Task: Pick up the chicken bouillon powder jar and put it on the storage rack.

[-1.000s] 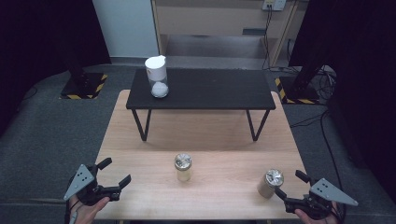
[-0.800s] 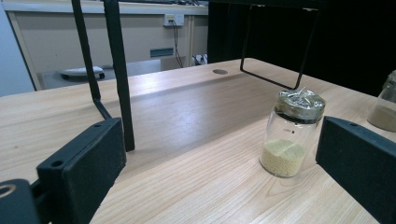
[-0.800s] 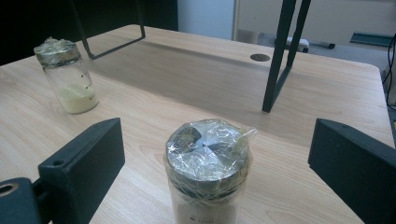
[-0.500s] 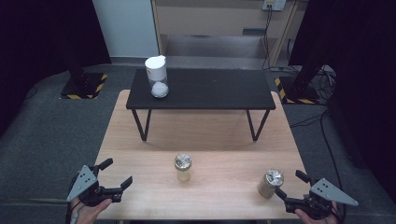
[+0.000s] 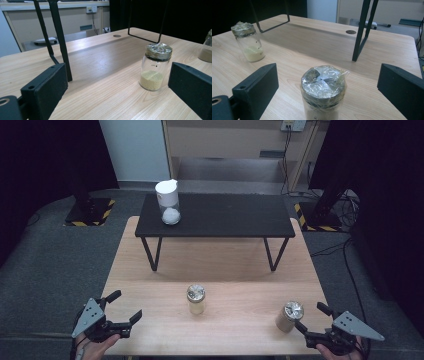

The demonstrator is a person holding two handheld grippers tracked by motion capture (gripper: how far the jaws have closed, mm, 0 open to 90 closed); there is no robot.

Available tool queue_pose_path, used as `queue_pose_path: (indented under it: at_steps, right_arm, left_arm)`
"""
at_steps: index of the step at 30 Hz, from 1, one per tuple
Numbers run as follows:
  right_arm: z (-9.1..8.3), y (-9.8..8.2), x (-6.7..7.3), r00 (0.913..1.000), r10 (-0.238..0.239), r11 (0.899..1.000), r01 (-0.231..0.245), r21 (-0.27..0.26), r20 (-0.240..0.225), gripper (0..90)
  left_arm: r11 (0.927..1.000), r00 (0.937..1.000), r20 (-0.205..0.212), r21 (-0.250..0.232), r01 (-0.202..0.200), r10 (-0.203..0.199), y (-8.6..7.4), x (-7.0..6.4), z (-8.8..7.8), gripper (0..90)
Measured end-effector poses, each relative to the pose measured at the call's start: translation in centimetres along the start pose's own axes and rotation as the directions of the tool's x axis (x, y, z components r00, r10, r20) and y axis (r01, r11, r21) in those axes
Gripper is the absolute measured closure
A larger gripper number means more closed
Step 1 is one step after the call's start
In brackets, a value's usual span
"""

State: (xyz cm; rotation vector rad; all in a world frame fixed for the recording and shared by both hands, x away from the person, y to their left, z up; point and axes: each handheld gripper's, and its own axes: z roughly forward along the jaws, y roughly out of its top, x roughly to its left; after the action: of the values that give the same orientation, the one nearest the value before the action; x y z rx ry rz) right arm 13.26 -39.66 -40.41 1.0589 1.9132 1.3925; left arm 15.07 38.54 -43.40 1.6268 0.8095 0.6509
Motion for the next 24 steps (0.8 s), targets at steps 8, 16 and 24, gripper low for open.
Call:
queue_pose_path:
  at_steps: [8, 16, 24]
  right_arm:
    - [-0.1, 0.3, 0.2, 1.0, 0.0, 1.0, 0.0, -0.001, 0.002, 4.8]
    - [0.0, 1.0, 0.3, 0.9994, 0.007, 1.0, -0.008, -0.025, -0.033, 5.1]
    - [0.6, 2.5, 0.4, 0.9967, -0.008, 1.0, 0.007, -0.016, -0.081, 4.0]
  left_arm:
    - [1.0, 1.0, 0.005, 0.001, 0.001, -0.001, 0.0, 0.0, 0.0, 1.5]
    - [1.0, 1.0, 0.003, 0.004, 0.0, 0.0, 0.1, 0.0, -0.1, 1.6]
    - [0.9999, 1.0, 0.008, 0.01, -0.002, 0.002, 0.1, 0.0, 0.0, 1.6]
